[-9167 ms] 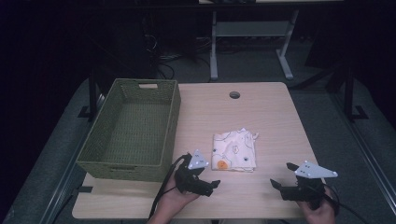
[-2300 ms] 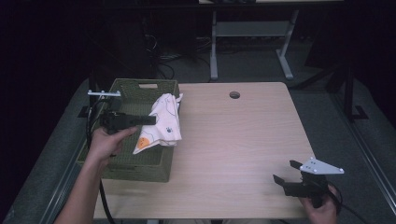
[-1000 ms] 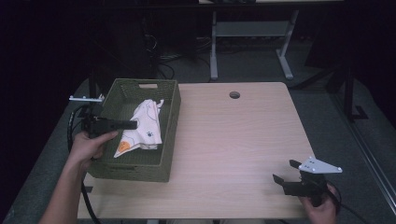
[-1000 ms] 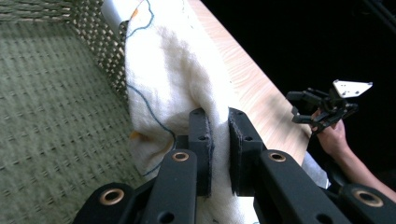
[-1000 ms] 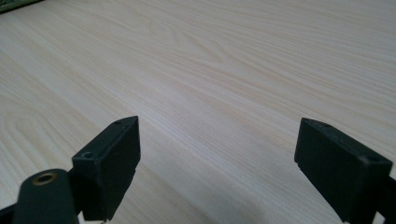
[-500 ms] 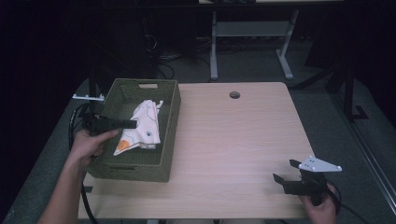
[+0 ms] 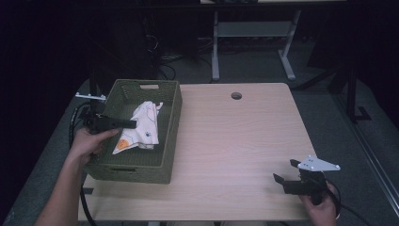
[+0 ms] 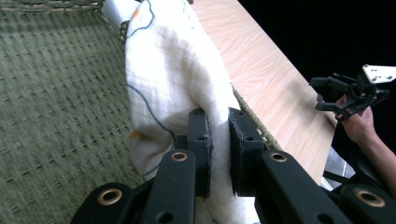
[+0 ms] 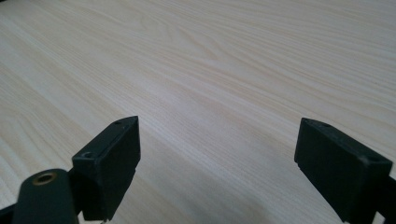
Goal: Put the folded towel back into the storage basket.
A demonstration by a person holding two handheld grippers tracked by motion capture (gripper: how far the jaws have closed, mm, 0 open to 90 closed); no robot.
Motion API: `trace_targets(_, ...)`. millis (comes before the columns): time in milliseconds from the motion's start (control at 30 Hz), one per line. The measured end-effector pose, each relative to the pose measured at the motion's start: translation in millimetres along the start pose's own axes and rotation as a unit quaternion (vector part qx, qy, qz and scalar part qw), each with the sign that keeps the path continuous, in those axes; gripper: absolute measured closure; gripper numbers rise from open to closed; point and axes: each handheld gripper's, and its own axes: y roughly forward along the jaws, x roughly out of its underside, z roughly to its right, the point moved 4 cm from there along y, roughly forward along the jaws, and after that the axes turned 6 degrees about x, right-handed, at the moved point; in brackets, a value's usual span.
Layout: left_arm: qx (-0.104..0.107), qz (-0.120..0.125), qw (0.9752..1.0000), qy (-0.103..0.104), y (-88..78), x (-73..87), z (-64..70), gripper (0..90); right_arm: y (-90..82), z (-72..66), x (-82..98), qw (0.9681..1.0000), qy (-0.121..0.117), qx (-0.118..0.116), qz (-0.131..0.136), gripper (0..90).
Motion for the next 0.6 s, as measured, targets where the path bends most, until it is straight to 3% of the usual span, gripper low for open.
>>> trace_targets(167, -0.014, -0.009, 0.9998, -0.007, 1.8, 2.2, -8.6, 81.5, 3.5, -3.1, -0.6, 0.9999, -0.008, 0.001, -0.006, 13.9)
trace_targets(367, -0.017, -0.031, 0.9993, 0.013, 6.6, 4.7, -13.8, 81.3, 2.2, -3.7, -1.7, 1.0000, -0.005, -0.002, -0.003, 13.9)
trace_targets(600, -0.017, -0.048, 0.9985, 0.018, 11.4, 3.0, -19.6, 81.3, 2.5, -5.1, -2.2, 0.9999, -0.010, -0.003, -0.004, 13.9)
